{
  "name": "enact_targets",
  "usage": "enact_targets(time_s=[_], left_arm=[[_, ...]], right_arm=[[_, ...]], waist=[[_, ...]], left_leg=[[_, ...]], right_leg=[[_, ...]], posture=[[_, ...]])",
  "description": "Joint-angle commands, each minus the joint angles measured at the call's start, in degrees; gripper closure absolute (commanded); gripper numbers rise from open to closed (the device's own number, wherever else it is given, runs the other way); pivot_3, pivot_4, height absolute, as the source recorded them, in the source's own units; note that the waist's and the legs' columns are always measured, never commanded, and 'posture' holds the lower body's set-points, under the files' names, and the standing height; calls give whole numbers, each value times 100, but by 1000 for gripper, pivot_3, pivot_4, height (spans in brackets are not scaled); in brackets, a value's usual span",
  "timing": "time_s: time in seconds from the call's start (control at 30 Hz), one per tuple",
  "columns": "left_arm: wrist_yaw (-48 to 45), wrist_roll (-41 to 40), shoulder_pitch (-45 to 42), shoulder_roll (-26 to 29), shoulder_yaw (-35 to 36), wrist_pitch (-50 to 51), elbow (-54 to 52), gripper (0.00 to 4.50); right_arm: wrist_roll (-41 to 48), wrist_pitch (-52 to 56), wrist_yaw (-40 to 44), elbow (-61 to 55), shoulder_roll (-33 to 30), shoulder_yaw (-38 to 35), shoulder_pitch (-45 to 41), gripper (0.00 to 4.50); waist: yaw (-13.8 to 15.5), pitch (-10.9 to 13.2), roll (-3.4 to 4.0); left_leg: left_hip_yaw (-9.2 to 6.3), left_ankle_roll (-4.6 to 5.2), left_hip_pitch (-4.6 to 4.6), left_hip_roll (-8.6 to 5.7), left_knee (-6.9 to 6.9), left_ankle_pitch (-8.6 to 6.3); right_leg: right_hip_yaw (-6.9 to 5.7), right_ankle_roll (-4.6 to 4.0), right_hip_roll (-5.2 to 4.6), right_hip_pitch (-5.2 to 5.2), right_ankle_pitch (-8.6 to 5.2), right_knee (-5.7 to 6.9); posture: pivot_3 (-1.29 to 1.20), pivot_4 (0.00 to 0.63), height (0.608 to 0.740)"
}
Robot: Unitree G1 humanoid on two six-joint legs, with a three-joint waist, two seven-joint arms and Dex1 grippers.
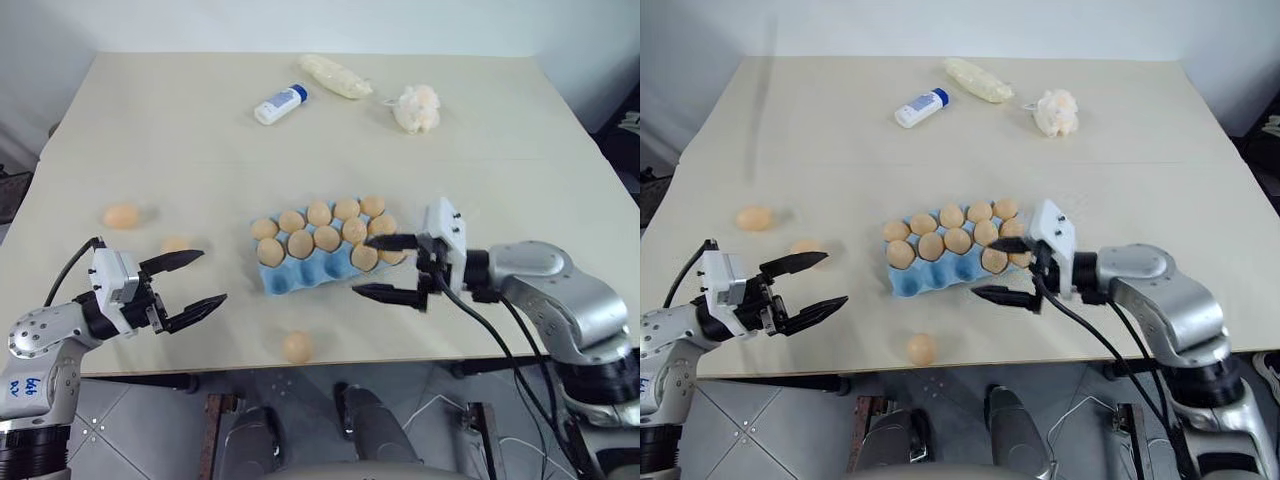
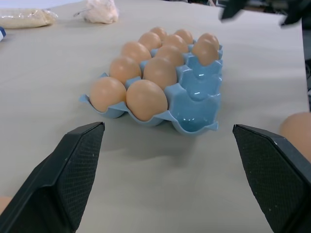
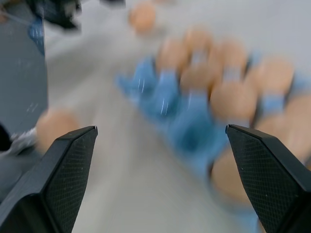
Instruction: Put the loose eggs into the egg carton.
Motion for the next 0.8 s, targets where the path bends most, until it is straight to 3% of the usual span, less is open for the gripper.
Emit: enact_targets(time_s=[0.03,0.33,0.8], left_arm=[[89,-212,-50,-99,-49,106,-382,0],[116,-193,-260,-166,-199,197,-311,0],[461,-169,-67,-150,67,244,-471,0]], right_arm=[[480,208,84,-577,-272,-480,271,71],[713,274,60,-832,-634,-628,727,71],[650,-55,-224,-733,-489,-638,877,71]], waist=[[-20,0,0],[-13,-1,-2],[-14,-1,-2]], left_leg=[[-2,1,2,1,1,-1],[-34,9,5,-10,5,2],[-34,14,3,-12,3,4]], right_leg=[[11,2,2,-1,1,-2],[11,7,24,5,4,-1],[13,6,23,5,3,-6]], posture=[[0,150,740],[0,150,740],[0,150,740]])
